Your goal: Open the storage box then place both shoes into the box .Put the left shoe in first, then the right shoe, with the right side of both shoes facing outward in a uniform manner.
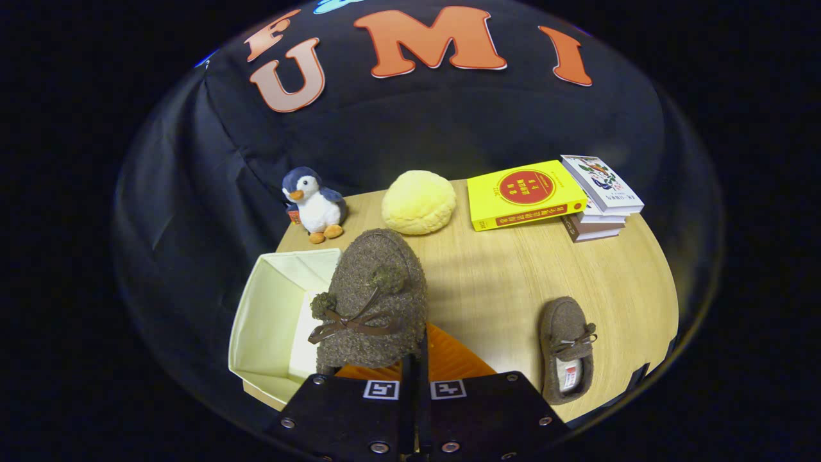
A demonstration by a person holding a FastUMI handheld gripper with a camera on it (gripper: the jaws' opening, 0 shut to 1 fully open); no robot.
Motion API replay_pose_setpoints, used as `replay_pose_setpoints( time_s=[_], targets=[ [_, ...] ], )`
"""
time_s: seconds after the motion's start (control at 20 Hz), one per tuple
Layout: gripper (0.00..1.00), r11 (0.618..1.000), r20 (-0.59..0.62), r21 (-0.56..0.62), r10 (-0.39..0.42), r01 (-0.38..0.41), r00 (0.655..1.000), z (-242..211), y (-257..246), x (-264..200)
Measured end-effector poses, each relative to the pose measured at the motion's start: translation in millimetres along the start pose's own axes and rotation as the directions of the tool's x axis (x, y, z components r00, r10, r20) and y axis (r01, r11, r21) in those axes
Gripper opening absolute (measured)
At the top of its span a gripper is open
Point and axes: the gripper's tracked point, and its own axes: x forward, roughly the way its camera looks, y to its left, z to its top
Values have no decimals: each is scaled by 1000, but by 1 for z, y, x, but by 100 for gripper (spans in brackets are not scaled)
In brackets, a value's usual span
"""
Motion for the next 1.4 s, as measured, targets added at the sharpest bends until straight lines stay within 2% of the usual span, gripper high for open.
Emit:
replay_pose_setpoints(
  time_s=[0.3, 0.75, 0.85, 0.9, 0.95, 1.1, 1.4],
  targets=[
    [3, 995, -34, -53, 87, -88, 996, 2, 99, 21],
    [7, 994, -123, -48, 94, -100, 988, -25, 173, 71],
    [21, 992, -176, -72, 90, -104, 980, -45, 181, 84],
    [37, 990, -229, -100, 76, -101, 970, -64, 178, 85],
    [41, 987, -247, -113, 85, -116, 965, -72, 178, 84],
    [49, 977, -199, -77, 182, -200, 963, -60, 186, 68],
    [67, 963, -27, -107, 245, -247, 969, -11, 145, 2]
  ],
)
